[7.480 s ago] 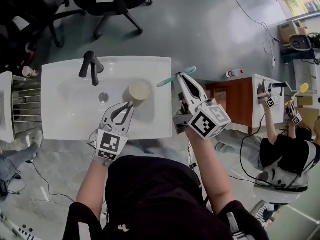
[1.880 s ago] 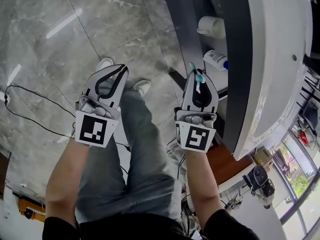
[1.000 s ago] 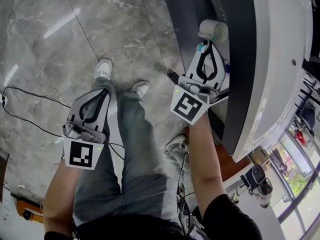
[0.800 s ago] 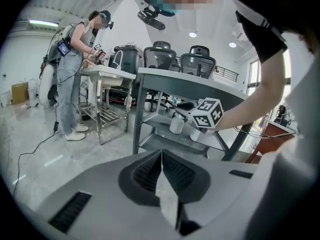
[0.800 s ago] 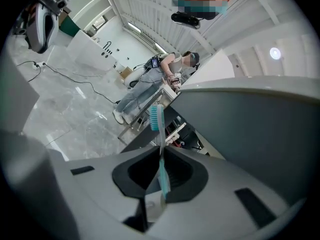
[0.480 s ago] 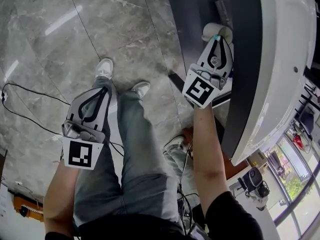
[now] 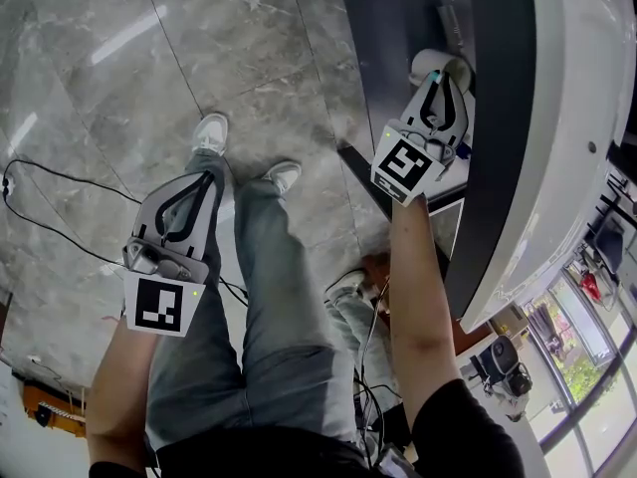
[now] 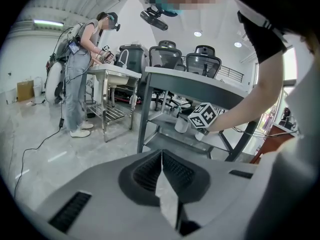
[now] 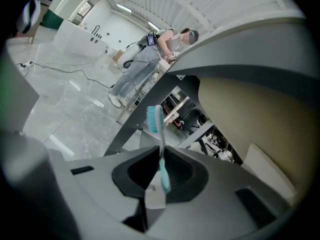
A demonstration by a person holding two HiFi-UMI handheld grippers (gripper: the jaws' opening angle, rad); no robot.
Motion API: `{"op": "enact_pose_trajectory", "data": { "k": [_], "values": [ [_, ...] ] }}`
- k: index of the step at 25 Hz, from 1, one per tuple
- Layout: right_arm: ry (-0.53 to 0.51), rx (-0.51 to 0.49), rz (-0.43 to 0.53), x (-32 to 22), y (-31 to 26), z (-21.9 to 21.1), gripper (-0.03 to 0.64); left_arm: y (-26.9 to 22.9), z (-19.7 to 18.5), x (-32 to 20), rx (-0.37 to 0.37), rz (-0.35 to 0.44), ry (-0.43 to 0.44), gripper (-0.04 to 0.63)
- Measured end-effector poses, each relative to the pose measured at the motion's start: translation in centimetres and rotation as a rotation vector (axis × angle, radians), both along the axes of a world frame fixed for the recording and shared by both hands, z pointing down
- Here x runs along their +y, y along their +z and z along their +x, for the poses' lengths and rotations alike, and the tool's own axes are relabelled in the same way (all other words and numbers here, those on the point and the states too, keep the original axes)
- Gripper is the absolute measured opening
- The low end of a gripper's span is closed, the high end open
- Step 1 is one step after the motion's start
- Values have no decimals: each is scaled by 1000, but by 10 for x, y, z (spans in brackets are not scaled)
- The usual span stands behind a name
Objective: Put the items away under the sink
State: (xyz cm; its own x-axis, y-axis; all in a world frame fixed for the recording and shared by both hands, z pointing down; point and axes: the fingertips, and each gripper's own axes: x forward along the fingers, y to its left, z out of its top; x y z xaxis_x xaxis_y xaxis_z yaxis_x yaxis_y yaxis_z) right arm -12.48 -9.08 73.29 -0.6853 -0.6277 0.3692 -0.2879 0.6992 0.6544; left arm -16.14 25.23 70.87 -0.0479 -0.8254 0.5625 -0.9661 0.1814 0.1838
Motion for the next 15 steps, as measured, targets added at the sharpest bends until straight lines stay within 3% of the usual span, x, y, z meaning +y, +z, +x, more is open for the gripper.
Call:
{"op": "enact_pose_trajectory", "data": {
  "k": [11, 15],
  "values": [
    [123, 67, -57, -26, 17, 16, 57, 1, 0, -4, -9, -1, 9, 28],
    [152, 92, -89, -29, 24, 23, 137, 1, 0, -4, -15, -2, 18, 28]
  ]
}}
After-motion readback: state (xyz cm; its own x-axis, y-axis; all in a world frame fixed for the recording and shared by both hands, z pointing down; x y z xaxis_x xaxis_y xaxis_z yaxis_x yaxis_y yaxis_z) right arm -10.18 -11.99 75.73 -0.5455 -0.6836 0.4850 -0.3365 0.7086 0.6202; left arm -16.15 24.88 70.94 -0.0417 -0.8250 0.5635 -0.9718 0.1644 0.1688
